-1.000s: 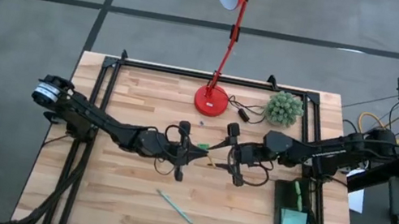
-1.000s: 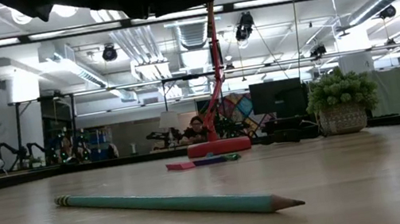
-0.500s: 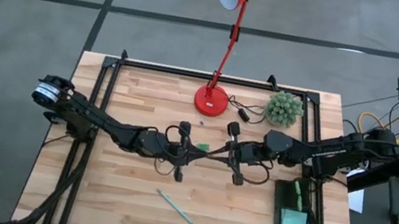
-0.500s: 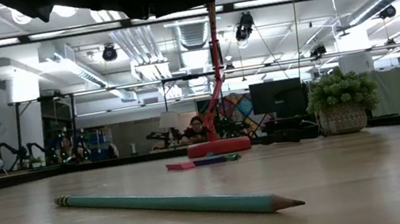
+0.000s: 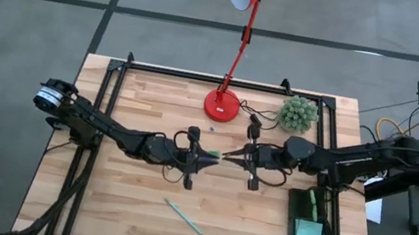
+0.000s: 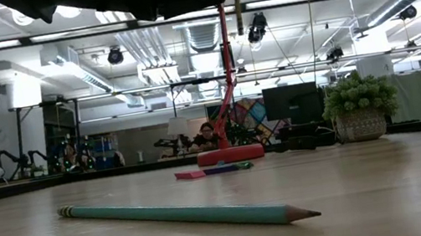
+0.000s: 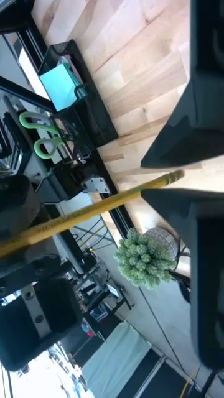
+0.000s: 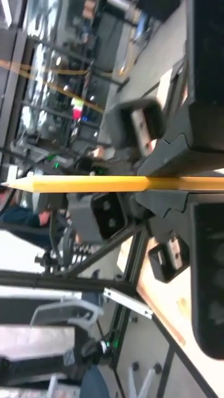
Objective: Pick and place office supplies into organizer
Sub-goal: Put the yellow pencil into the black desk organizer
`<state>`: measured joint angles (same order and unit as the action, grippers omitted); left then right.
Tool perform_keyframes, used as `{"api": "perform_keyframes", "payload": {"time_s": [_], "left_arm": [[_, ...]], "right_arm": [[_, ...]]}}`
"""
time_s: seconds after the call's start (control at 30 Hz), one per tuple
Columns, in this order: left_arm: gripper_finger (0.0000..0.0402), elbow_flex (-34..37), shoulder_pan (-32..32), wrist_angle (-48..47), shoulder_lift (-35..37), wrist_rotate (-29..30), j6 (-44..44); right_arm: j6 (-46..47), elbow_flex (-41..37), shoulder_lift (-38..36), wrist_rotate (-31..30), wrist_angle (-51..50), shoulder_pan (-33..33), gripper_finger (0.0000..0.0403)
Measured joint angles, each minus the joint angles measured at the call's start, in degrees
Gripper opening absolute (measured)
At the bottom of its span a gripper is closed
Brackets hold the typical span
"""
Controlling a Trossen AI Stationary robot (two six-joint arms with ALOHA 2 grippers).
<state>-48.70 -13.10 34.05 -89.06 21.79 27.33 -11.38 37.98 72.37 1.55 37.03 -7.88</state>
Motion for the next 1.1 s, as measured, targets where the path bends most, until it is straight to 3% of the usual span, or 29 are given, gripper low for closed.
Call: {"api": "perform_keyframes", "payload": {"time_s": [0.23, 0.37, 0.8, 1.1], "left_arm": [[0.0133, 0.21, -0.02, -0.28, 0.0, 2.88, -0.02], [0.0159, 0.34, 0.0, -0.43, 0.0, 2.98, -0.02], [0.0167, 0.36, 0.0, -0.69, 0.02, 2.98, 0.04], [0.0167, 0.42, 0.02, -0.8, 0.02, 3.2, 0.39]], "right_arm": [[2.35, -2.85, -8.21, -13.74, -6.01, -4.48, 0.0014], [3.94, -4.03, -13.64, -22.05, -9.8, -9.03, 0.0013], [7.39, -6.84, -23.41, -61.64, -19.73, -29.58, 0.0013], [11.39, -6.84, -24.13, -77.69, -22.26, -43.25, 0.0013]]}}
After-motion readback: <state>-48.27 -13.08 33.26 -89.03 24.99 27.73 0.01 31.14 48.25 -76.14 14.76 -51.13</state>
